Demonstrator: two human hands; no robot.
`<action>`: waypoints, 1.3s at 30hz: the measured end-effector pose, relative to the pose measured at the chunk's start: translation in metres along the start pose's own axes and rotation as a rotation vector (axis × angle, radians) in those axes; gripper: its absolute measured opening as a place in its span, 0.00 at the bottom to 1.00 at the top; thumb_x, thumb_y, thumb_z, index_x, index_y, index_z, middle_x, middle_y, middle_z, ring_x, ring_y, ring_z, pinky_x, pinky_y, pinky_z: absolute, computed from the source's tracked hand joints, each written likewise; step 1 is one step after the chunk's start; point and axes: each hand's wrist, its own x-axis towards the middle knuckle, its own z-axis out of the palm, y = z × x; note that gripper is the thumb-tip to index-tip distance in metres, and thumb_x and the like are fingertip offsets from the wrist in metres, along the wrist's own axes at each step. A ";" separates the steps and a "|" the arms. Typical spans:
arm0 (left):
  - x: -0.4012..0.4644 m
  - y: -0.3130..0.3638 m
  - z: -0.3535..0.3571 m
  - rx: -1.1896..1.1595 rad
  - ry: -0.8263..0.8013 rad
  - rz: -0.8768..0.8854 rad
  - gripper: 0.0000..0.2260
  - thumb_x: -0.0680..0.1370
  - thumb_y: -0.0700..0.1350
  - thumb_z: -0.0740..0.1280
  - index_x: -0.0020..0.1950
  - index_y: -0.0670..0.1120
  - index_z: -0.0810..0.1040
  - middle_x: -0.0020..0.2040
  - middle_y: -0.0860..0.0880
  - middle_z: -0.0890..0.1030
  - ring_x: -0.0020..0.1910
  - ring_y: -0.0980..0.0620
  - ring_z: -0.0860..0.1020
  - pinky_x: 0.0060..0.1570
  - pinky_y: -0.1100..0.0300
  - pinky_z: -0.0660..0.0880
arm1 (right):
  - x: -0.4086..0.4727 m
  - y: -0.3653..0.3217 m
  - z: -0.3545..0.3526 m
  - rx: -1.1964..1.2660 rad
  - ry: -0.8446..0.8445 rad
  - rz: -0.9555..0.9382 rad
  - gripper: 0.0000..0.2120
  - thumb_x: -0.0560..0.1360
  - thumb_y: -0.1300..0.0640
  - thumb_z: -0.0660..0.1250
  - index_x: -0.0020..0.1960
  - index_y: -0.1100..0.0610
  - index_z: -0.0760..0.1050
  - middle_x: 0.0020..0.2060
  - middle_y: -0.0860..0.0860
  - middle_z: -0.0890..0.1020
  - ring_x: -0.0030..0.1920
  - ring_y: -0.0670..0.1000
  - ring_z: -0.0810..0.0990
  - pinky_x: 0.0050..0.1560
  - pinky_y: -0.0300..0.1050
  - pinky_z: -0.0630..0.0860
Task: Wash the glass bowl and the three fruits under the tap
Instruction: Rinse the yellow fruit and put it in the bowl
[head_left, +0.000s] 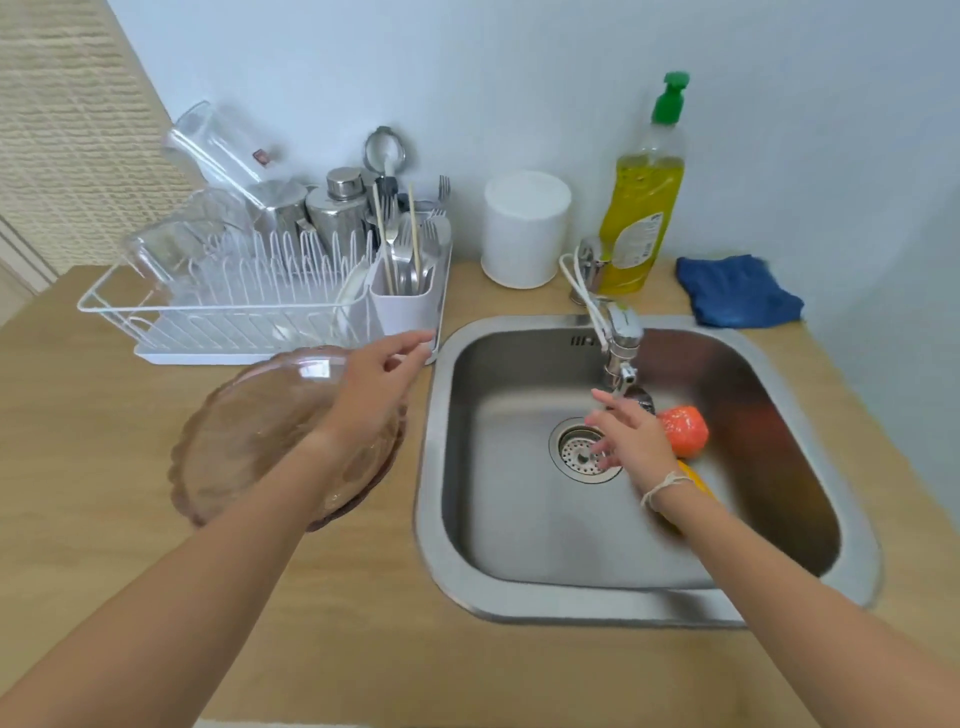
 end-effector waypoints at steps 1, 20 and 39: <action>0.000 0.007 0.017 -0.004 -0.008 0.008 0.08 0.77 0.47 0.66 0.54 0.56 0.81 0.39 0.50 0.79 0.36 0.56 0.73 0.35 0.66 0.73 | 0.005 0.000 -0.014 -0.005 0.010 -0.004 0.17 0.75 0.64 0.63 0.63 0.57 0.72 0.43 0.55 0.76 0.25 0.45 0.74 0.23 0.37 0.74; 0.003 0.095 0.147 0.183 -0.139 0.243 0.08 0.76 0.41 0.67 0.52 0.47 0.83 0.51 0.54 0.79 0.47 0.52 0.78 0.42 0.66 0.74 | 0.136 -0.094 -0.058 -0.295 -0.156 -0.386 0.18 0.77 0.58 0.61 0.66 0.52 0.71 0.44 0.47 0.76 0.38 0.46 0.75 0.27 0.34 0.77; 0.005 0.091 0.148 0.128 -0.140 0.208 0.08 0.74 0.42 0.67 0.52 0.48 0.82 0.53 0.50 0.80 0.47 0.56 0.79 0.42 0.57 0.77 | 0.184 -0.111 -0.031 -0.504 -0.112 -0.639 0.13 0.74 0.57 0.65 0.57 0.55 0.79 0.53 0.55 0.81 0.52 0.52 0.76 0.49 0.38 0.67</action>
